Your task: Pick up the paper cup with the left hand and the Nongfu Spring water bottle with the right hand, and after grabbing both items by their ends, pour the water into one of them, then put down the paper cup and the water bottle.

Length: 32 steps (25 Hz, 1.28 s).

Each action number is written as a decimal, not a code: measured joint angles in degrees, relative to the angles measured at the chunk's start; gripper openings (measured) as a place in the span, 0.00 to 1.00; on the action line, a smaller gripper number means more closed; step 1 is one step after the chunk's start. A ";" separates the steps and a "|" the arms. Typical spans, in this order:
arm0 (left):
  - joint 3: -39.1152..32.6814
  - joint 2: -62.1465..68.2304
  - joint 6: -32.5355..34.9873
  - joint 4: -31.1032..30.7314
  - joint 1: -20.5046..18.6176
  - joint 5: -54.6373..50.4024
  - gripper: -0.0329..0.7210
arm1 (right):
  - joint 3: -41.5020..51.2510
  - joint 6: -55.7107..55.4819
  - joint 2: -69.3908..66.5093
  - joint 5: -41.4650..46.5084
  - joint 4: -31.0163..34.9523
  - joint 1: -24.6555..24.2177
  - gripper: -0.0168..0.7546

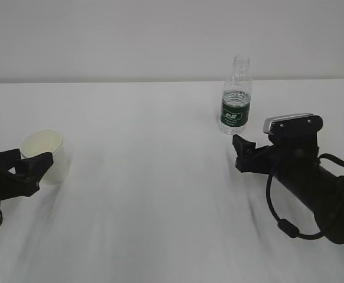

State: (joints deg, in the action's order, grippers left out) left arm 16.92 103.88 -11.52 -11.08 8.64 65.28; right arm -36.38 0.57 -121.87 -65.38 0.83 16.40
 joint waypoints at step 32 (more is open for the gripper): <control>0.13 0.00 0.47 -0.33 0.00 0.22 0.74 | -20.88 0.00 -14.85 -0.21 3.70 0.00 0.88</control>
State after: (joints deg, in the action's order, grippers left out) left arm 17.05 103.88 -11.05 -11.41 8.64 65.50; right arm -57.26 0.57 -136.72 -65.59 4.54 16.40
